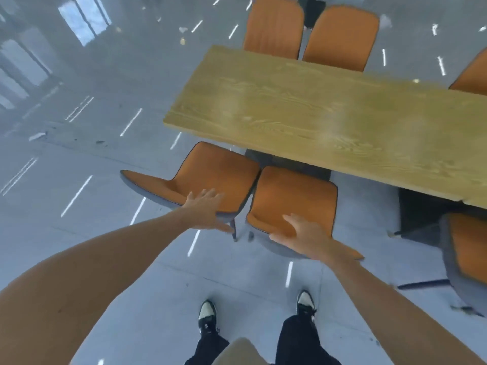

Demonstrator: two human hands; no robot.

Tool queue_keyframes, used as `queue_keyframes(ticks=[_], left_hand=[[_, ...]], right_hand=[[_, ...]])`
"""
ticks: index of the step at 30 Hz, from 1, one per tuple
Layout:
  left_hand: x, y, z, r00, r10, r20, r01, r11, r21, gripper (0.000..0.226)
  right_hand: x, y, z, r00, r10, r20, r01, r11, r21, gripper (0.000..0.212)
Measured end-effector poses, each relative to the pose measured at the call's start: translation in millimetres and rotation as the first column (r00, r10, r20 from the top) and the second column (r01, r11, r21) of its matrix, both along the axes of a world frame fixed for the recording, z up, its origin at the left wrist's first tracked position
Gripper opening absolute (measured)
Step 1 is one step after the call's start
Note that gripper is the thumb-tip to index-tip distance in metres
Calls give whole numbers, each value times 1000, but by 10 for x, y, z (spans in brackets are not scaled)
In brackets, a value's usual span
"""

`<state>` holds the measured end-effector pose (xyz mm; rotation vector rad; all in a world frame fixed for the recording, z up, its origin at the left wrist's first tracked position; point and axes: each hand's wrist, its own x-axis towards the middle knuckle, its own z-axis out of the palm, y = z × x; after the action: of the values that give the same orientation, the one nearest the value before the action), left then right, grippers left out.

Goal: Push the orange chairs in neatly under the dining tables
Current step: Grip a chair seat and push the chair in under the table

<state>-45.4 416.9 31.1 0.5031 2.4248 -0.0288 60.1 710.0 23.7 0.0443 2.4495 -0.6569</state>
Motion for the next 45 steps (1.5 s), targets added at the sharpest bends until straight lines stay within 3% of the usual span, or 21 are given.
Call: queue_keyframes(ticks=[2, 4, 7, 12, 16, 30, 37, 45], left_hand=[[-123, -333, -146, 992, -121, 28, 123, 988, -90, 117], [-215, -574, -244, 976, -216, 30, 218, 968, -127, 98], [-323, -740, -359, 945, -324, -29, 322, 945, -57, 66], [-535, -854, -519, 929, -357, -95, 353, 934, -60, 46], [-584, -792, -677, 954, -277, -117, 279, 960, 1, 24], [-276, -390, -723, 920, -352, -170, 371, 924, 92, 10], [-235, -334, -746, 927, -337, -163, 361, 921, 147, 15], [-209, -227, -742, 926, -351, -142, 374, 907, 194, 18]], right_hand=[[176, -146, -88, 999, 3, 32, -4, 1000, 8, 85], [255, -227, -203, 999, 46, -20, -42, 988, 148, 83], [200, -288, -353, 998, 28, -55, -11, 957, 290, 74], [60, -376, -523, 997, -56, -54, 73, 908, 413, 65], [98, -410, -667, 984, -123, -130, 166, 903, 397, 51], [117, -448, -640, 974, -88, -209, 173, 883, 436, 38], [147, -430, -694, 950, -103, -295, 220, 892, 396, 52], [180, -403, -673, 946, -124, -300, 237, 895, 378, 49]])
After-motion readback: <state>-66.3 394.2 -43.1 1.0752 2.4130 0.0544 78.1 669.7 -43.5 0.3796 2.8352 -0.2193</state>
